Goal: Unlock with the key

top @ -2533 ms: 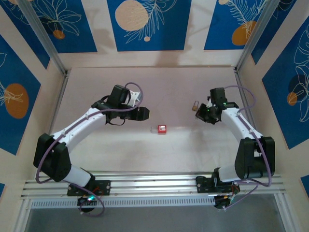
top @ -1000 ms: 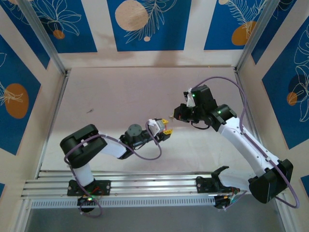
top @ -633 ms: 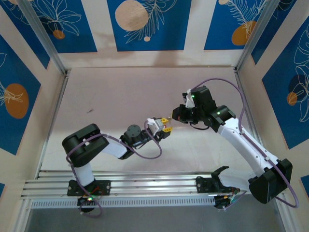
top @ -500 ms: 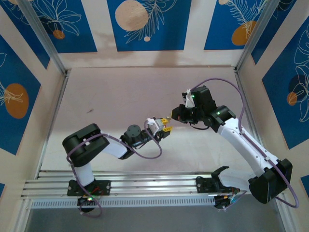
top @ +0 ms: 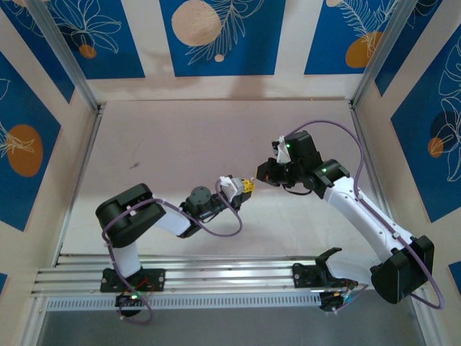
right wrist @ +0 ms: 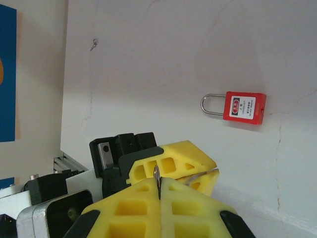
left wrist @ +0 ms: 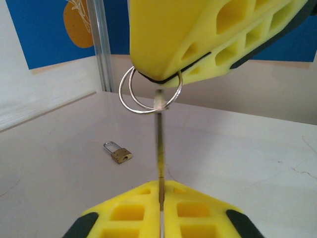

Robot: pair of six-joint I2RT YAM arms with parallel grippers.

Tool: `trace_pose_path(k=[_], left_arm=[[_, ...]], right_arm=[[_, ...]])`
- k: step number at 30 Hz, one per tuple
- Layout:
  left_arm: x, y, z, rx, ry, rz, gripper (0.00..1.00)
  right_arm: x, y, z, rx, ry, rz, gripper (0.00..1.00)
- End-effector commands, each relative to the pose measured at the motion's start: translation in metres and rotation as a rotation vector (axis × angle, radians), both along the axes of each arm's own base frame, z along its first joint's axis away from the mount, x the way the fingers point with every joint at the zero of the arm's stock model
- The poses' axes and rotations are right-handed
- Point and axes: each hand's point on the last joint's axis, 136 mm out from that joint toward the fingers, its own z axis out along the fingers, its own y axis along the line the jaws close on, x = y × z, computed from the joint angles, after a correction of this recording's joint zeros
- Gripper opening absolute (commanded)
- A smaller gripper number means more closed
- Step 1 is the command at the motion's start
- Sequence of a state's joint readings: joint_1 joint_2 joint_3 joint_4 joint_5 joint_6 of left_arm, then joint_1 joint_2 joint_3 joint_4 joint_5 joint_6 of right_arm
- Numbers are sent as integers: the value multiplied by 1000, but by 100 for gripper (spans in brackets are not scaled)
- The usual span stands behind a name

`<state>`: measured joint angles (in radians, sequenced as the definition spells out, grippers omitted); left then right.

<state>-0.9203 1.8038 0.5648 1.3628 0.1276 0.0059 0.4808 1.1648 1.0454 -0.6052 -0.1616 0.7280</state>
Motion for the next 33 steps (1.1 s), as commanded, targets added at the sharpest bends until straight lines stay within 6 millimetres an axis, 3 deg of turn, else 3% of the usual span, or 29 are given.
trace_pose_path(k=[1,5,16,33], left_arm=[[0,1,16,-51,-26,1,4],[-1,3,16,-48,-26,1,0],[-3,7,15,-44,-25,3,0],[1,8,17,-26,-4,3,0]], right_arm=[[-3,-2,3,25,3,1,0],[0,-7,1,26,3,-14,0],[7,-20,-11,31,24,-52,0],[8,-25,-26,30,54,-50,0]])
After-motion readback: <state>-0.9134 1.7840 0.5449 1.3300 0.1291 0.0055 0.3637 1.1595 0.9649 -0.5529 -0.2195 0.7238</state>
